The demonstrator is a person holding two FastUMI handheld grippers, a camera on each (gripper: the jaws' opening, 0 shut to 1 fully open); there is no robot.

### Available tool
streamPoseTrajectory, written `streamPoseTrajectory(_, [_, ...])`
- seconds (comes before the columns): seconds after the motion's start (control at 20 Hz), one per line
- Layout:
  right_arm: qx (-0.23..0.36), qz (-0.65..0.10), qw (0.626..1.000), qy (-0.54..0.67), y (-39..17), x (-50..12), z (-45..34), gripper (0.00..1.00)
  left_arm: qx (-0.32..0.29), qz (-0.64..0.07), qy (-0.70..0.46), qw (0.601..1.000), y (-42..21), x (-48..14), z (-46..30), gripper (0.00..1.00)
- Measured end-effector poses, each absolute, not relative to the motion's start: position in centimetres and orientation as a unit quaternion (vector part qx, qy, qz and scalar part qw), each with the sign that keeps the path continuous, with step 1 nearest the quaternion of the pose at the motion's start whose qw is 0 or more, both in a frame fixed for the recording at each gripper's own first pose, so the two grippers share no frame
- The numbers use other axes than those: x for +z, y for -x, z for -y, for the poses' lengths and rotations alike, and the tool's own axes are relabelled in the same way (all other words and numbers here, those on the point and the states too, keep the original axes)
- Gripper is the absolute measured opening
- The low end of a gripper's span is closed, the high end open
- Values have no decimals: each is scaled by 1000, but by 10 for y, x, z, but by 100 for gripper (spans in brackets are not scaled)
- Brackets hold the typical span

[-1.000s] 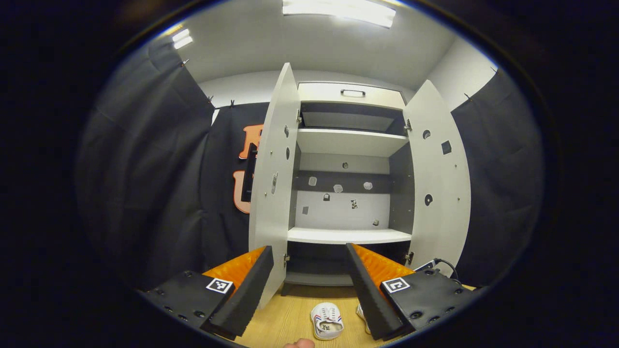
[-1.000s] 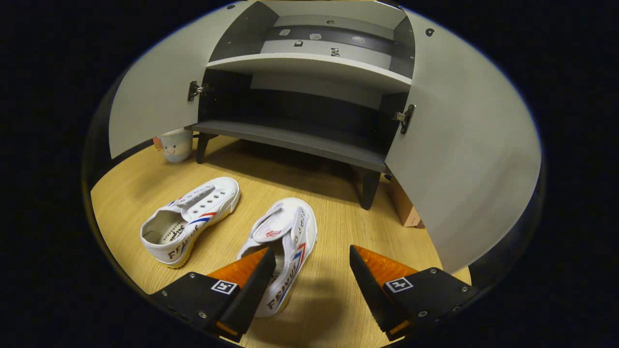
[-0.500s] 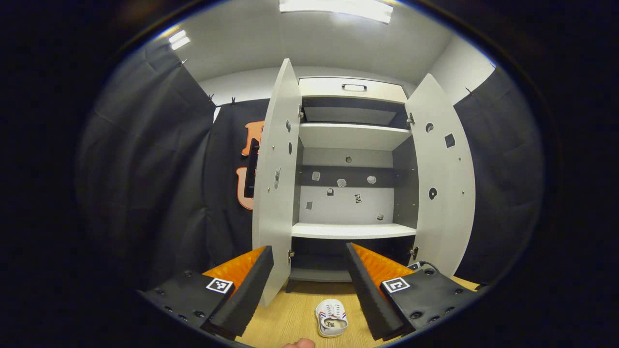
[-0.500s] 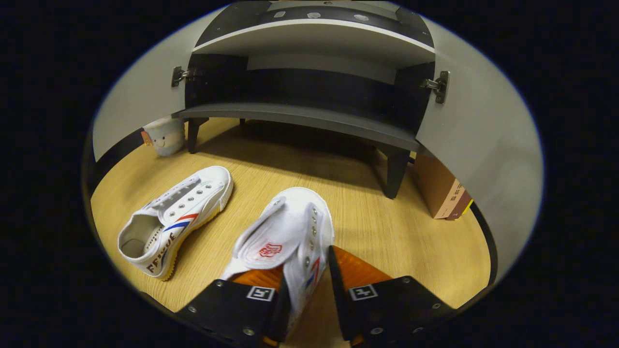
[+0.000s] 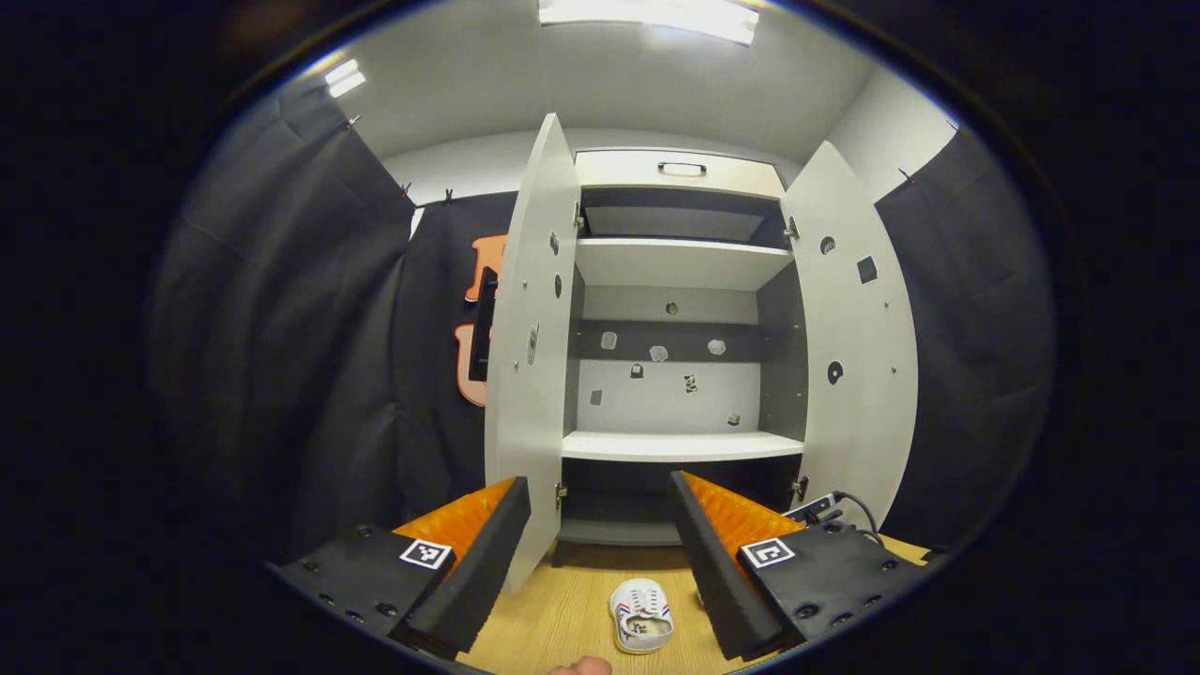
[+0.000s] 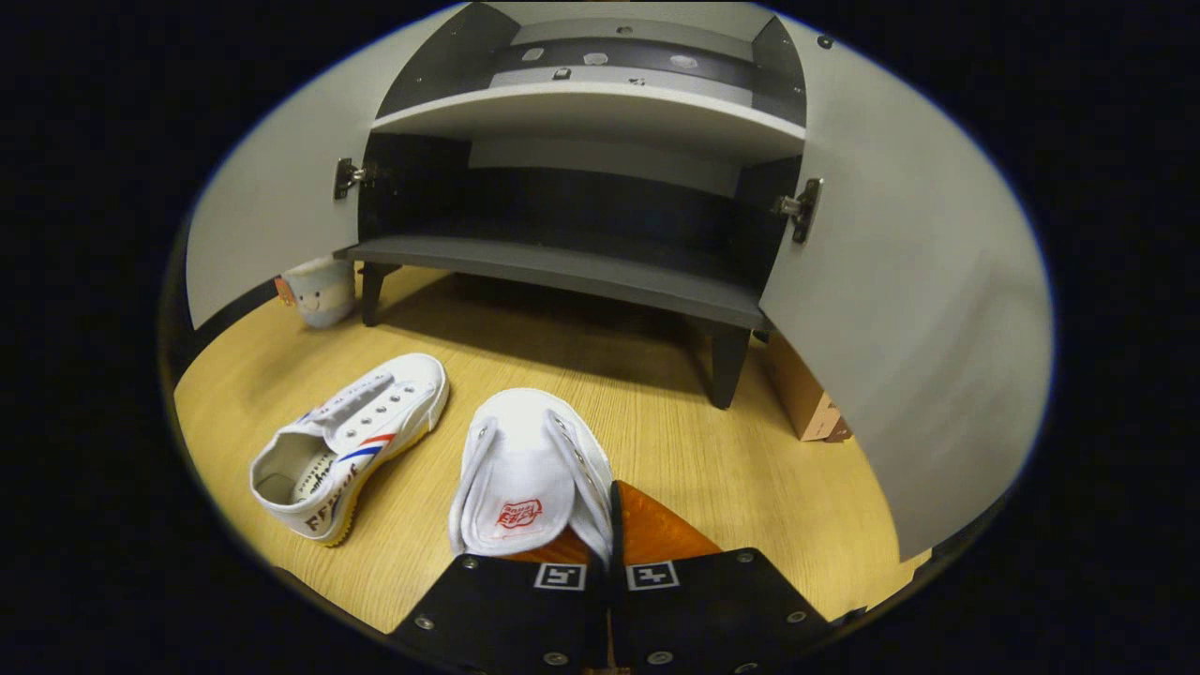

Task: Grab one shoe with the right hand and put it into the shoe cabinet, grab the other shoe with the left hand and put it into the shoe cabinet; then close the right door with the right hand and the left door with the left hand.

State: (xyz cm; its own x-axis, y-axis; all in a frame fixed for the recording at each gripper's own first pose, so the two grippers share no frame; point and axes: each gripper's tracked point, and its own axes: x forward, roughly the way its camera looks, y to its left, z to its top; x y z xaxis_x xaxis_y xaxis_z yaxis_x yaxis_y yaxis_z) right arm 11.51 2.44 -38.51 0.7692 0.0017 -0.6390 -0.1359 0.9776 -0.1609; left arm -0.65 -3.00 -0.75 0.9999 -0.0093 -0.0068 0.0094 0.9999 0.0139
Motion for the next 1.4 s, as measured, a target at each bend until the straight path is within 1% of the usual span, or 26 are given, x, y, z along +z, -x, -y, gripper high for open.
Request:
streamPoseTrajectory(0.15, [43,-297,951,72,-104,-330,-36,1,-12,-3,-4,1000,4,-8,33,96])
streamPoseTrajectory(0.35, [56,-208,975,60,-104,-227,-51,1,-27,1,1,1000,1,-12,36,96])
streamPoseTrajectory(0.4, [60,-189,978,57,-110,-199,-56,1,-31,-3,4,999,0,-15,37,99])
streamPoseTrajectory(0.45, [61,-172,982,56,-115,-173,-58,1,-36,-8,7,999,-1,-18,39,96])
streamPoseTrajectory(0.55, [59,-148,985,62,-135,-130,-63,1,-43,-9,16,999,-2,-17,41,96])
streamPoseTrajectory(0.6, [56,-136,987,63,-142,-113,-64,1,-46,-9,16,999,-3,-17,41,93])
streamPoseTrajectory(0.65, [56,-126,988,66,-156,-93,-67,1,-47,-6,13,999,-4,-16,42,93])
streamPoseTrajectory(0.7, [54,-120,989,70,-165,-79,-68,1,-51,-3,10,999,-6,-15,43,96])
streamPoseTrajectory(0.75, [52,-119,989,73,-178,-71,-70,1,-55,-1,7,998,-8,-14,44,96])
streamPoseTrajectory(0.9, [48,-113,989,77,-245,-43,-81,1,-67,6,2,998,-11,-12,49,96])
streamPoseTrajectory(1.05, [28,-119,989,83,-322,-39,-85,1,-70,5,0,998,-14,-17,49,96])
streamPoseTrajectory(1.15, [17,-120,987,104,-383,-47,-85,1,-72,2,4,997,-16,-20,48,96])
streamPoseTrajectory(1.25, [-13,-152,981,118,-435,-76,-77,1,-69,-5,8,998,-18,-26,43,96])
streamPoseTrajectory(1.3, [-31,-174,977,124,-454,-93,-72,1,-64,-12,8,998,-20,-30,39,99])
streamPoseTrajectory(1.4, [-61,-205,969,122,-471,-115,-62,1,-53,-22,10,998,-22,-36,29,96])
